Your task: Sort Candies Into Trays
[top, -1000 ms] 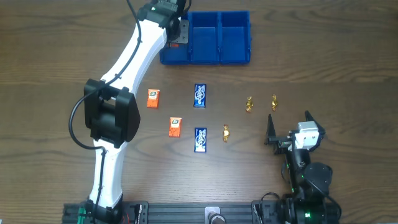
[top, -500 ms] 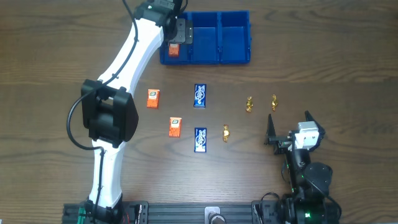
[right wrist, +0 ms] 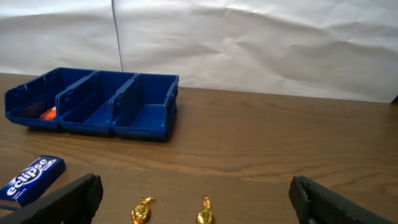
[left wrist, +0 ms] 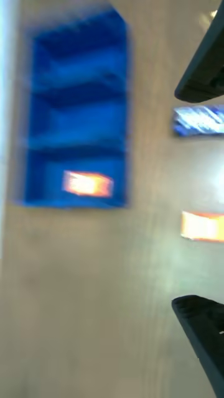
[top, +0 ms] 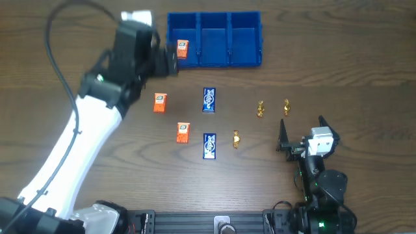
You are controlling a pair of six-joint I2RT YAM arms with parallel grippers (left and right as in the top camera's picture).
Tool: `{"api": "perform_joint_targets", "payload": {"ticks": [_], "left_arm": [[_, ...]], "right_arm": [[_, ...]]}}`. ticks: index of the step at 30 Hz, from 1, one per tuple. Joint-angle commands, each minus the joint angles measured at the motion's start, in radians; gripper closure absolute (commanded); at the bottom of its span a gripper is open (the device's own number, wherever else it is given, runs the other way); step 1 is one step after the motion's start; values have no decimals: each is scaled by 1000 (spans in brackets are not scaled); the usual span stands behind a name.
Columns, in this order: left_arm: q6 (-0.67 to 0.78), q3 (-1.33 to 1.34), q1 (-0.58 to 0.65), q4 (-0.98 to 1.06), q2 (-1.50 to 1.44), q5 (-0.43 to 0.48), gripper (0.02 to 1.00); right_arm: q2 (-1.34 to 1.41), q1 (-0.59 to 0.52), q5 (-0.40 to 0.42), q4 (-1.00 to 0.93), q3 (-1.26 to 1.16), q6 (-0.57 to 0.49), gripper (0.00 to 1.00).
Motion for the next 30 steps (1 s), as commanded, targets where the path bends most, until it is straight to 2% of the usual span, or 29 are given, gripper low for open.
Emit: {"api": "perform_joint_targets", "payload": {"ticks": [1, 14, 23, 30], "left_arm": [[-6, -305, 4, 97, 57, -8, 20], [8, -364, 41, 237, 269, 13, 18], [8, -364, 48, 247, 314, 20, 20], [8, -363, 48, 264, 341, 20, 93]], "right_arm": [[-2, -5, 0, -11, 1, -13, 3], [-2, -5, 0, -11, 1, -13, 3], [-2, -5, 0, -11, 1, -13, 3], [-2, -5, 0, -11, 1, -13, 3]]}}
